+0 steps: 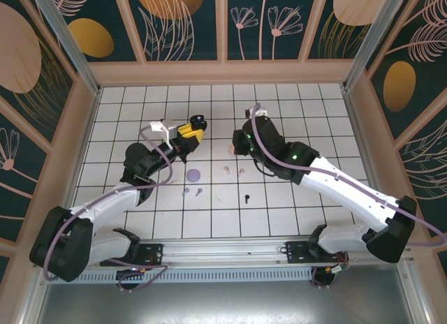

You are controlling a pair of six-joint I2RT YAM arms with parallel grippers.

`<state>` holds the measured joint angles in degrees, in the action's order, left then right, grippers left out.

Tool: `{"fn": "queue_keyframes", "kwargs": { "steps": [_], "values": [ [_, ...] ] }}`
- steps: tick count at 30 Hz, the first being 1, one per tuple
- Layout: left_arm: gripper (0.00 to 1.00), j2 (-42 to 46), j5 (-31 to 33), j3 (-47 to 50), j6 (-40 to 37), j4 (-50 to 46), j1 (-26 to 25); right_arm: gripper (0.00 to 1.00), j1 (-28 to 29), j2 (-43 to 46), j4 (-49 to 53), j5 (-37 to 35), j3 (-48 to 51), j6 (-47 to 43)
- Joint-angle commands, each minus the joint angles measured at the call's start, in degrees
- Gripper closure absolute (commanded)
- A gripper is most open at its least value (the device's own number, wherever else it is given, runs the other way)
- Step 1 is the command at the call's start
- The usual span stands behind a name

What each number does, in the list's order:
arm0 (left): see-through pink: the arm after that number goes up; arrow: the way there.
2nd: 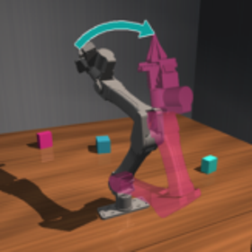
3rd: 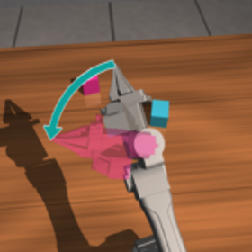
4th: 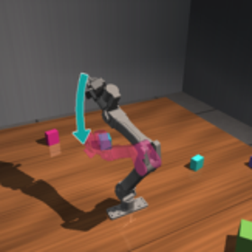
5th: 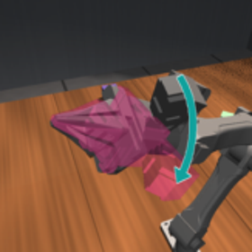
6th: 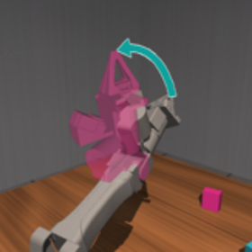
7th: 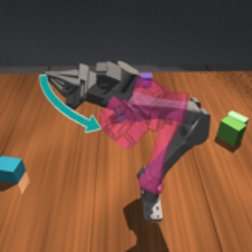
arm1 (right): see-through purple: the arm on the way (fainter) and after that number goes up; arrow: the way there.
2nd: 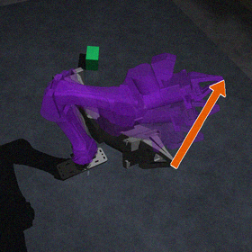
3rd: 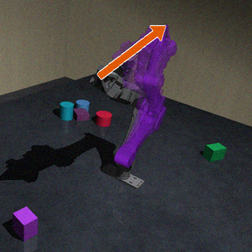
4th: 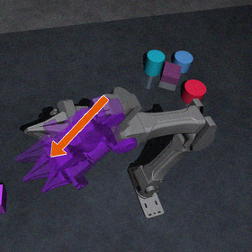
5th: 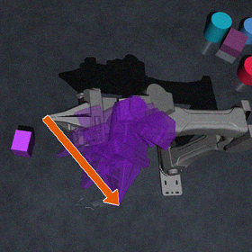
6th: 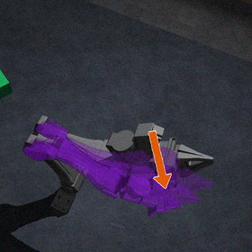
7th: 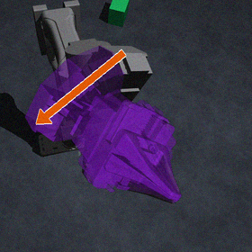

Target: Insert the wireless bluetooth earbuds into the charging case

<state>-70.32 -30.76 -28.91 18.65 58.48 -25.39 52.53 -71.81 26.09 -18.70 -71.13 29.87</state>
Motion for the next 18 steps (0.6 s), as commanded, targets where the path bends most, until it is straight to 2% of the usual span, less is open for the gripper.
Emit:
{"fn": "queue_keyframes", "kwargs": {
  "steps": [1, 9, 15, 18],
  "values": [
    [1.0, -2.8, -7.9, -3.0, -1.1, 3.0, -0.1, 0.86, -0.2, 1.1, -4.7, 2.2, -4.0, -9.6],
    [1.0, -7.5, -10.3, -7.6, -9.1, 2.6, -2.5, 0.86, -0.3, 1.1, -11.3, 6.4, -5.4, -20.5],
    [1.0, -8.8, -9.2, -11.1, -17.1, -2.9, -5.6, 0.86, -0.9, 1.9, -14.3, 10.9, -3.9, -24.6],
    [1.0, -8.7, -9.5, -11.5, -18.3, -3.4, -5.9, 0.86, -1.4, 3.3, -15.7, 12.3, -2.8, -25.3]
  ]
}}
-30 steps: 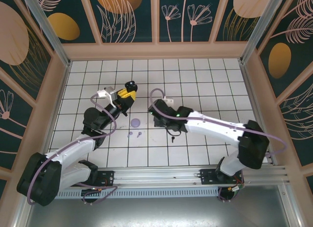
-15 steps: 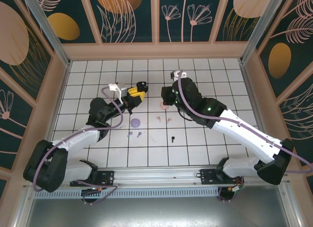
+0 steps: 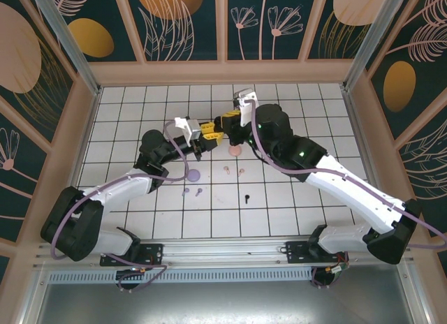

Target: Insert the wireless bluetooth earbuds into the charging case

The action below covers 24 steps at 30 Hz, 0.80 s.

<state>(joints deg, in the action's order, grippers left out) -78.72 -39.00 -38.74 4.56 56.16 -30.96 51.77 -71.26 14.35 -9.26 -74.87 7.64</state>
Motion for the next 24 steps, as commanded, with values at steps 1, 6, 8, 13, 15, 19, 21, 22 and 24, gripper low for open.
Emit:
{"fn": "queue_keyframes", "kwargs": {
  "steps": [1, 6, 8, 13, 15, 19, 21, 22, 24],
  "values": [
    [1.0, -0.3, -1.5, -1.6, -4.3, -0.9, -0.4, 0.86, -0.8, 3.2, -4.4, 3.3, 1.3, -3.1],
    [1.0, 0.6, -2.5, -1.5, -4.5, -0.4, -0.4, 0.86, -1.5, 5.0, -5.1, 5.8, 2.6, -3.0],
    [1.0, 1.4, -2.7, -1.3, -4.6, -0.7, -0.4, 0.86, -1.8, 5.5, -5.0, 7.3, 3.1, -3.1],
    [1.0, 2.8, -3.1, -1.4, -5.0, -1.3, -0.5, 0.86, -2.0, 5.9, -5.0, 10.9, 4.0, -2.8],
    [1.0, 3.3, -3.2, -1.5, -5.1, -1.3, -0.5, 0.86, -2.0, 5.9, -5.0, 11.4, 4.4, -2.8],
    [1.0, 3.8, -3.6, -1.5, -5.2, -1.8, -0.6, 0.86, -2.1, 5.6, -5.4, 11.4, 5.0, -2.5],
    [1.0, 4.0, -3.8, -1.5, -5.2, -1.9, -0.6, 0.86, -2.1, 5.4, -5.6, 11.1, 5.1, -2.4],
    [1.0, 4.0, -3.7, -1.5, -5.2, -1.9, -0.7, 0.86, -2.2, 5.3, -5.7, 11.0, 5.2, -2.3],
    [1.0, 4.2, -3.8, -1.5, -5.3, -2.1, -0.7, 0.86, -2.2, 5.2, -6.2, 10.8, 5.4, -2.1]
  ]
}}
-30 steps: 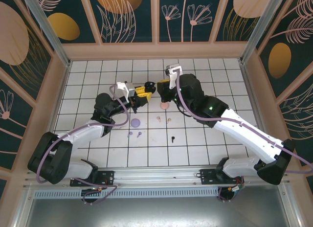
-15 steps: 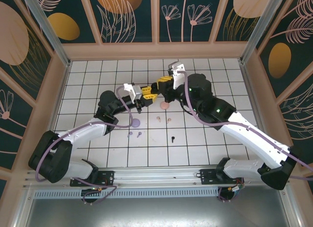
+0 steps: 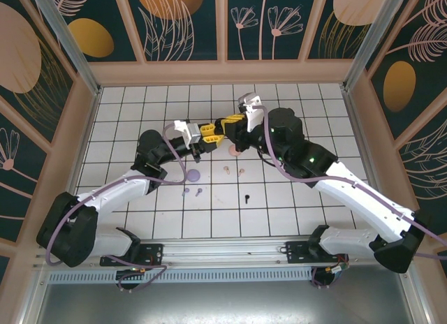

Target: Insert the wireless bluetooth earbuds into the charging case

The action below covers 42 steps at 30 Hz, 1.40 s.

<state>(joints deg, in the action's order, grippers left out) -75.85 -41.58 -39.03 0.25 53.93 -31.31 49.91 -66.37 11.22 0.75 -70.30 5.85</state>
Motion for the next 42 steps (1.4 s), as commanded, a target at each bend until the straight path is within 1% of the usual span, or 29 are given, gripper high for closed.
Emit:
{"fn": "queue_keyframes", "kwargs": {
  "steps": [1, 23, 35, 42],
  "values": [
    [1.0, 1.4, -1.2, -1.2, -1.0, 0.1, -0.4, 0.86, -0.3, 0.2, -3.2, 0.7, 1.0, -0.2],
    [1.0, 3.1, -1.7, -1.6, -0.4, 0.1, -1.1, 0.87, -1.4, -1.2, -4.7, -0.1, 2.9, 0.8],
    [1.0, 2.5, -1.4, -2.4, -0.3, -0.2, -1.4, 0.88, -1.4, -1.3, -4.6, 2.7, 3.4, 1.4],
    [1.0, 2.0, -1.6, -2.4, -0.4, -0.5, -1.6, 0.88, -1.4, 0.0, -5.2, 0.0, 2.6, 1.4]
  ]
}}
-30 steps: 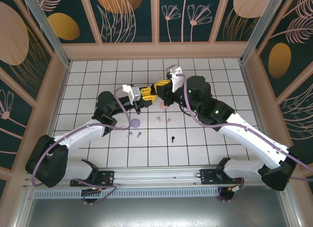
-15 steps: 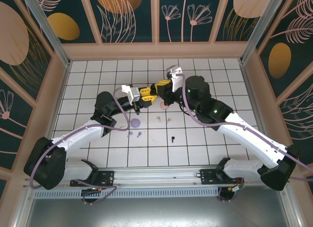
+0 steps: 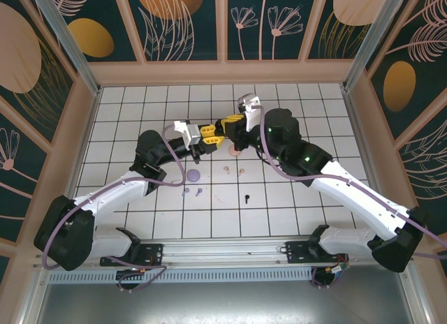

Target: Insert the wireless bluetooth earbuds into the charging case

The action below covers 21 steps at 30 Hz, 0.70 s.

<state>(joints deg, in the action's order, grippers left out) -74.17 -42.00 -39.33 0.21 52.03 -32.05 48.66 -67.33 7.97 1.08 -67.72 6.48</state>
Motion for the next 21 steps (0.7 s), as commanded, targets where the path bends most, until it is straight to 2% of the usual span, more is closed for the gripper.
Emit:
{"fn": "queue_keyframes", "kwargs": {
  "steps": [1, 21],
  "values": [
    [1.0, 0.3, -1.1, -2.1, -0.3, 1.4, -0.8, 0.88, -0.1, 1.2, -2.0, -0.6, -0.1, 0.7],
    [1.0, -0.3, -0.9, -2.8, -0.2, 1.1, -1.0, 0.88, 0.2, 1.0, -1.7, 1.5, 0.0, 1.2]
  ]
}}
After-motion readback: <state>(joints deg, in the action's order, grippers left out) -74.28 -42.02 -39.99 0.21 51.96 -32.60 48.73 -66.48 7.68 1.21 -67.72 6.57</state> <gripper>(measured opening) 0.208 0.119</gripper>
